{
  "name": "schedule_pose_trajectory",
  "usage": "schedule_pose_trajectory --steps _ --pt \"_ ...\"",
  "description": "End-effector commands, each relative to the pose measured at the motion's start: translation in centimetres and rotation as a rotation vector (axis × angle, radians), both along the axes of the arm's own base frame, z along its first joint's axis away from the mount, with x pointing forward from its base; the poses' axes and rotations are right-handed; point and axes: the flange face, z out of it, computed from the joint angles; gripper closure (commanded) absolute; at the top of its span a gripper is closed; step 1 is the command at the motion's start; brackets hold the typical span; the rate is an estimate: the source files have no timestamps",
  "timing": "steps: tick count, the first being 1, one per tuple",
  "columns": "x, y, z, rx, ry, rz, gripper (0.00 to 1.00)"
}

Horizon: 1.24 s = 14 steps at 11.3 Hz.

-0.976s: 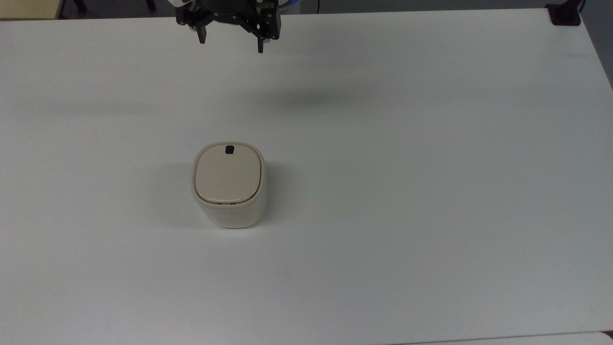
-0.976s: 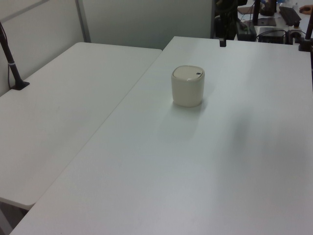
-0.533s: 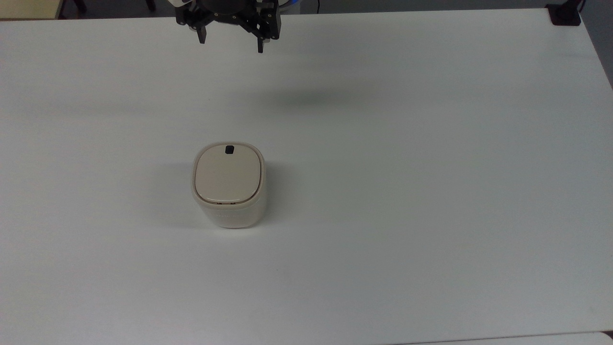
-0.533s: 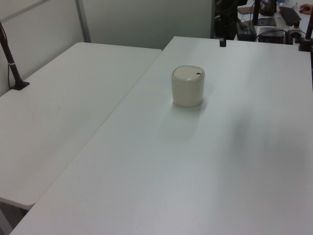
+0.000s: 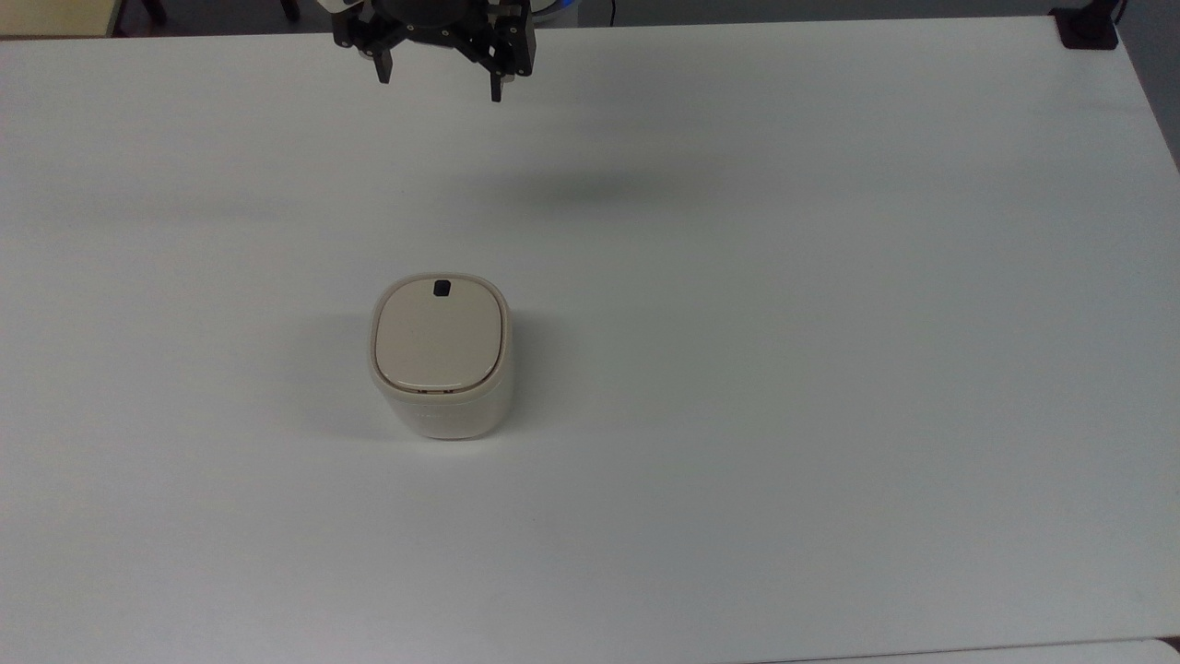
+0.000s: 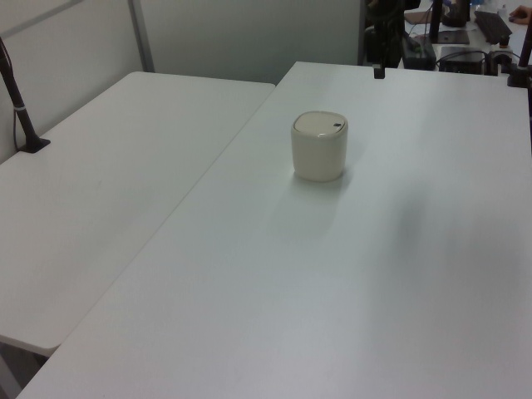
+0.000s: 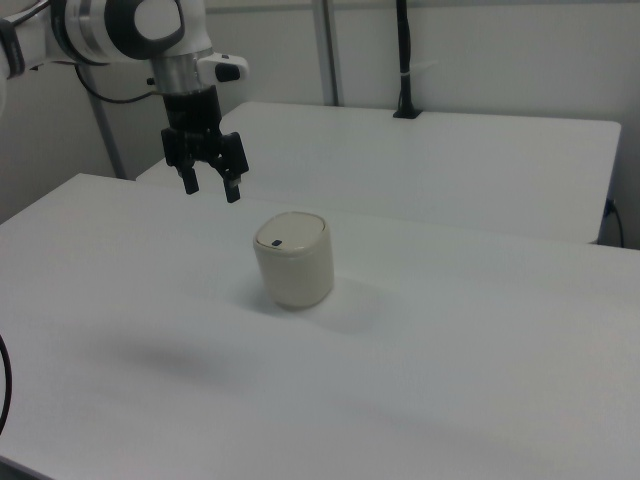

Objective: Close the trash bin

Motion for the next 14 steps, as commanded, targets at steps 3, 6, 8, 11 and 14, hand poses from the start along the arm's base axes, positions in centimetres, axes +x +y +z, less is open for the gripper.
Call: schedule_pose_trajectory --steps 3,6,8,11,14 --pt "0.2 -0.2 0.2 -0.013 -0.017 0.018 0.00" --pt "0.3 -0.2 -0.2 -0.013 -0.012 0.019 0.00" --pt "0.6 -0.1 -0.9 -0.014 -0.001 0.021 0.00" --pt "1.3 -1.4 -2.3 -0.017 0.016 0.004 0.00" --pt "2.0 -1.5 -3.2 -0.017 0.001 0.003 0.00"
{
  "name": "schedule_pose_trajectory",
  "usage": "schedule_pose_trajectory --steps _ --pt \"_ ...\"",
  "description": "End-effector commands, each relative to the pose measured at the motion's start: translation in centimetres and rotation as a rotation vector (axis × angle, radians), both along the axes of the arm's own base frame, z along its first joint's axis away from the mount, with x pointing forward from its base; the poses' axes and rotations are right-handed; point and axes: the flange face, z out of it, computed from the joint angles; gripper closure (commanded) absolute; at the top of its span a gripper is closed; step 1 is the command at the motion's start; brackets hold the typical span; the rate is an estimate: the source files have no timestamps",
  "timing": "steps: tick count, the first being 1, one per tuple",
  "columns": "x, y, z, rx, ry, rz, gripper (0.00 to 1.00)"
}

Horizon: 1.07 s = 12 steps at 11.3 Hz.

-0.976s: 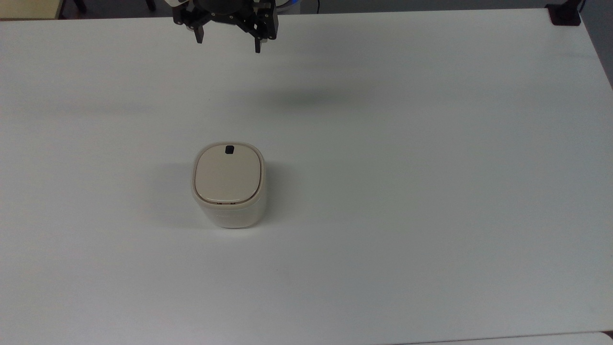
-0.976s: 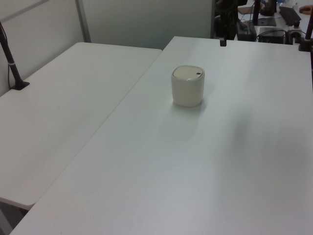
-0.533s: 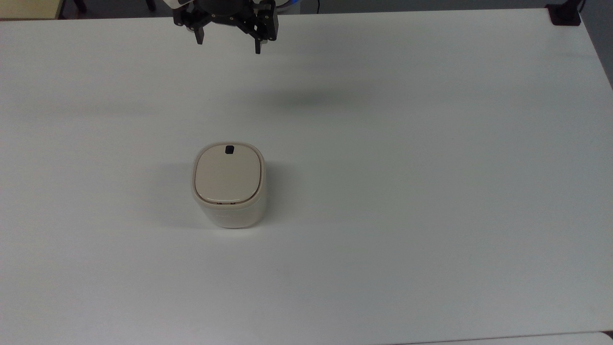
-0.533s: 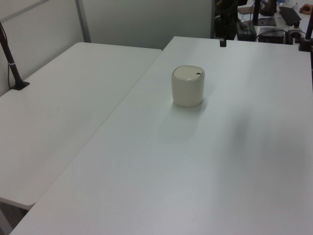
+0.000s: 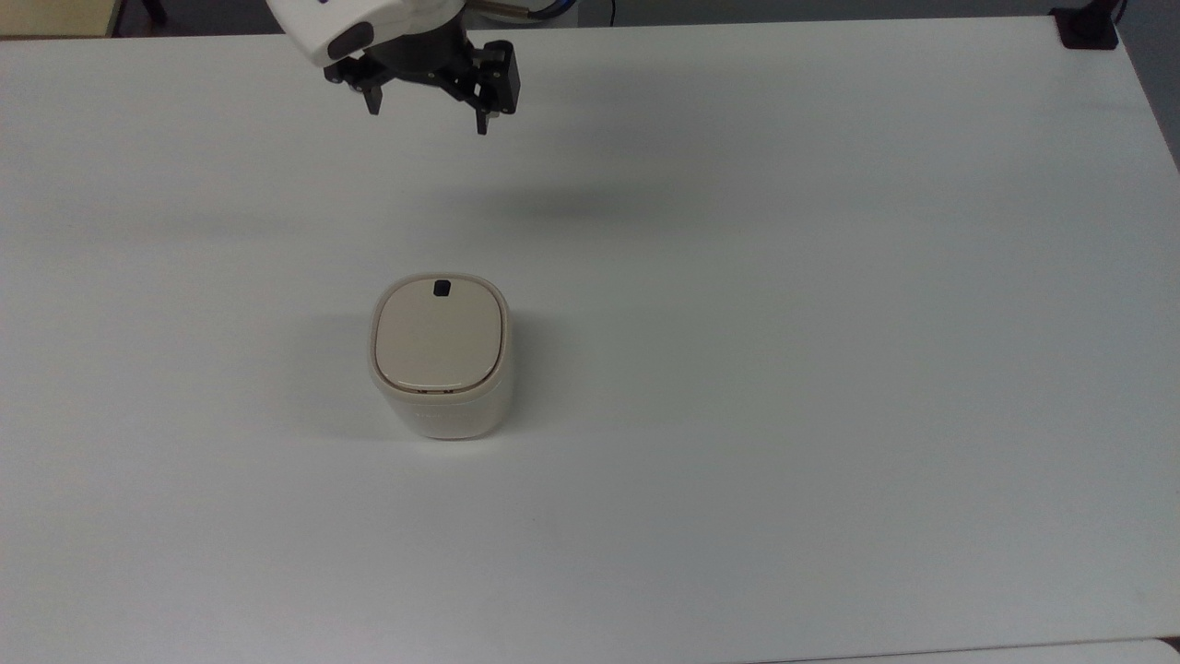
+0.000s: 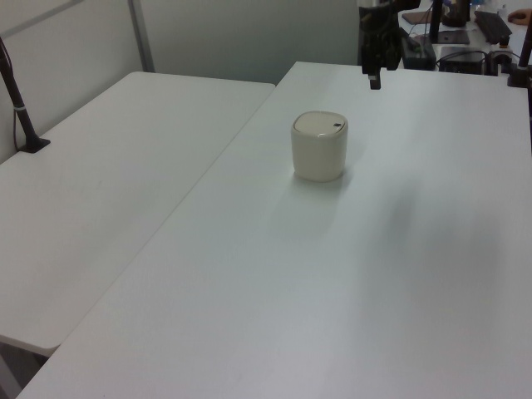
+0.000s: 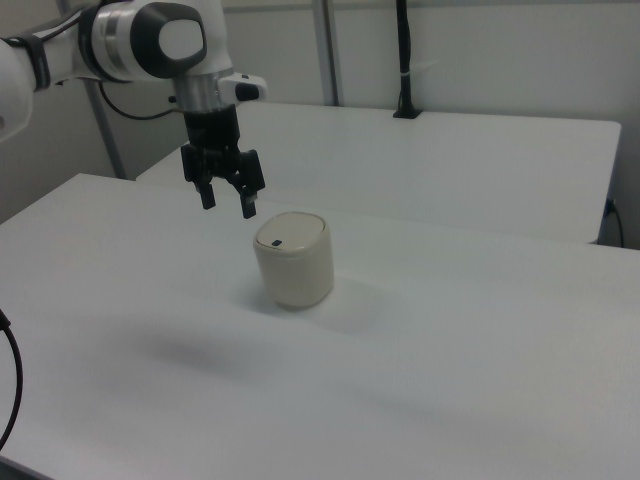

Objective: Close the trash bin

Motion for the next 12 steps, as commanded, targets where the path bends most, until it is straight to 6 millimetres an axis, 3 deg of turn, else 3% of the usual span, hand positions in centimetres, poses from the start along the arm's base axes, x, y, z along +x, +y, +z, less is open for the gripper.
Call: schedule_pose_trajectory --steps 1,6,10,11,12 --pt "0.5 0.2 -0.4 -0.012 -0.022 0.029 0.00" --pt "1.0 0.3 -0.8 -0.002 -0.028 0.027 0.00" --pt "1.1 0.3 2.5 -0.011 -0.113 0.029 0.00" --pt "1.0 0.4 2.2 0.005 -0.106 0.027 0.00" --pt "0.9 1.1 0.7 0.003 -0.057 0.035 0.00"
